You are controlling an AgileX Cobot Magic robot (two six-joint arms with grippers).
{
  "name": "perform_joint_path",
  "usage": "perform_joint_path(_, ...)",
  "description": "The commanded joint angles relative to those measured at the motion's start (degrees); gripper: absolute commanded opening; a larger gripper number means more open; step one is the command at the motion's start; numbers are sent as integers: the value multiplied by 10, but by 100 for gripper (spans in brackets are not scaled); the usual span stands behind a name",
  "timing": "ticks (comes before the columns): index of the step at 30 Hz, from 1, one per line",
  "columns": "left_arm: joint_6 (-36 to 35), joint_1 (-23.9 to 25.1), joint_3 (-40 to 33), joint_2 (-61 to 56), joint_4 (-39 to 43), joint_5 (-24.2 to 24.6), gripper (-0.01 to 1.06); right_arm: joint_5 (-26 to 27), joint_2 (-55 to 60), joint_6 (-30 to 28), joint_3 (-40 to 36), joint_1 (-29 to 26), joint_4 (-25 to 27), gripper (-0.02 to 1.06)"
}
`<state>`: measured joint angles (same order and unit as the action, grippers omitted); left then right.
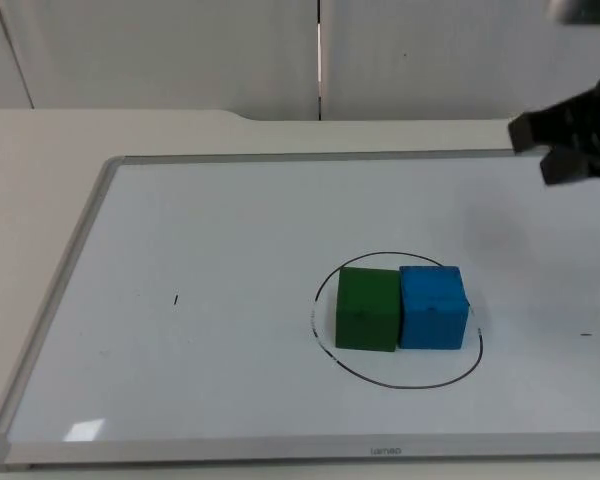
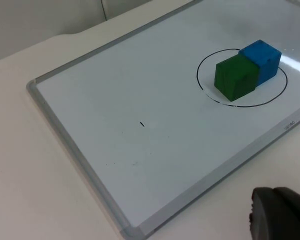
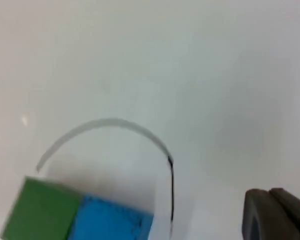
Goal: Push the two cubes into the marked area.
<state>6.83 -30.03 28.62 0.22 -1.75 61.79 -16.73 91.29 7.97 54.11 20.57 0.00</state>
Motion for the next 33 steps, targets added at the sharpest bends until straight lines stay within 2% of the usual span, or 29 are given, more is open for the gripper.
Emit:
perform_joint_path(1, -2, 2, -2, -2, -1, -1, 0, -1, -48, 1, 1, -4, -20, 0)
perform_joint_path(11, -2, 2, -2, -2, -1, -1, 0, -2, -148, 1, 1, -4, -24, 0)
perform_joint_path(25, -2, 2, -2, -2, -1, -1, 0, -84, -156, -1, 1, -4, -31, 0)
perform_joint_path(33, -2, 2, -2, -2, -1, -1, 0, -95, -156, -1, 1, -4, -31, 0)
